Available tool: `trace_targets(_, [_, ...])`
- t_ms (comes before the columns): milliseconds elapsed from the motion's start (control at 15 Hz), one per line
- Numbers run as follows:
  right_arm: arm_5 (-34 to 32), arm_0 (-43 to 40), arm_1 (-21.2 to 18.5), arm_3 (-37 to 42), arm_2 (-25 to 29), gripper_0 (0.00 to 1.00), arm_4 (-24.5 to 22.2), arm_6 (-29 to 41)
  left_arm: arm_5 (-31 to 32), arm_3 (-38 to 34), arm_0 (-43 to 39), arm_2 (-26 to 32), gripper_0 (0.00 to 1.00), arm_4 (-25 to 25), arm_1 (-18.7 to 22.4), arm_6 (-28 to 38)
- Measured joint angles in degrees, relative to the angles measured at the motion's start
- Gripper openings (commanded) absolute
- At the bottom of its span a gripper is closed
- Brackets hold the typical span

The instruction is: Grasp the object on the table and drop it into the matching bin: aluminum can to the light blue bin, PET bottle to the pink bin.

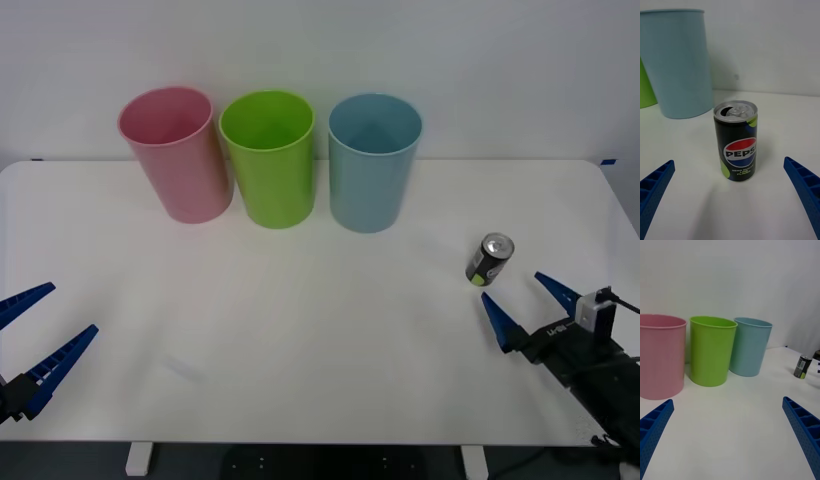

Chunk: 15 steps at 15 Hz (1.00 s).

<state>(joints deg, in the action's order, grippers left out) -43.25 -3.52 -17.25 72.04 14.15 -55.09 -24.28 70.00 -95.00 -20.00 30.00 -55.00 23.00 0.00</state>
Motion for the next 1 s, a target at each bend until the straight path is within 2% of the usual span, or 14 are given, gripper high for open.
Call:
trace_targets(267, [3.88, 2.26, 0.32, -1.14, -1.92, 1.0, -0.19, -0.93, 0.0, 0.0, 0.0, 0.0, 1.0, 0.0, 0.0, 0.0])
trace_targets(533, [3.82, 8.06, 0.35, -8.65, -2.1, 1.0, -0.19, -2.34, 0.0, 0.0, 0.0, 0.0, 1.0, 0.0, 0.0, 0.0])
trace_targets(1000, [5.02, 14.9, 0.51, -16.17, -2.4, 1.0, -0.19, -4.78, 0.0, 0.0, 0.0, 0.0, 1.0, 0.0, 0.0, 0.0])
